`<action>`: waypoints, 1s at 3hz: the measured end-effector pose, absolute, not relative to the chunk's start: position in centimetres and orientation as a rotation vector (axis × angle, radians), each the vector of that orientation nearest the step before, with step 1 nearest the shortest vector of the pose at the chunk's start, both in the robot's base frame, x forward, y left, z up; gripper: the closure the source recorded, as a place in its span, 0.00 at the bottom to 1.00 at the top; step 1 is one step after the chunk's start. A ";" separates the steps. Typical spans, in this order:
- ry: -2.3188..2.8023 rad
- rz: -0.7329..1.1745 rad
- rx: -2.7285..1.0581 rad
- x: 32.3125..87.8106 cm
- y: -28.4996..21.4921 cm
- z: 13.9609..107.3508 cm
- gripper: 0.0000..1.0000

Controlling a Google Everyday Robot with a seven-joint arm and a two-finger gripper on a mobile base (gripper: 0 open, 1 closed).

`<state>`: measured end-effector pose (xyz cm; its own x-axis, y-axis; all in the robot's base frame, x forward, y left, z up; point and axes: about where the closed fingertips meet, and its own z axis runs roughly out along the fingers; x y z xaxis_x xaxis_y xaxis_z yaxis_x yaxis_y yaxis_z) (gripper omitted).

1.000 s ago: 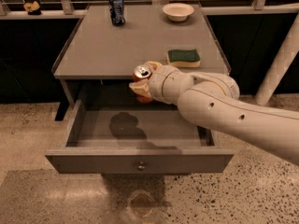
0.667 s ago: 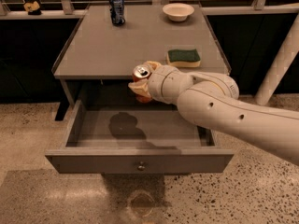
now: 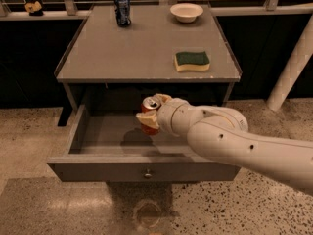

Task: Place coke can into top drawer

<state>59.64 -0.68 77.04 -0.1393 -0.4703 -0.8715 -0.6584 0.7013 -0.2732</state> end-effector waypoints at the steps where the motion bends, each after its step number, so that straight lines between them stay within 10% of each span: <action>1: 1.850 0.269 -0.859 58.0 -0.6 72.8 1.00; 3: 1.914 0.336 -0.883 57.1 0.9 67.1 1.00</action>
Offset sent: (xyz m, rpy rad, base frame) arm -0.0309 0.0203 -0.1265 0.0532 0.1891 -0.0036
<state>57.09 0.90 67.09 -0.2719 -0.4362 -0.8578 -0.7020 0.6996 -0.1332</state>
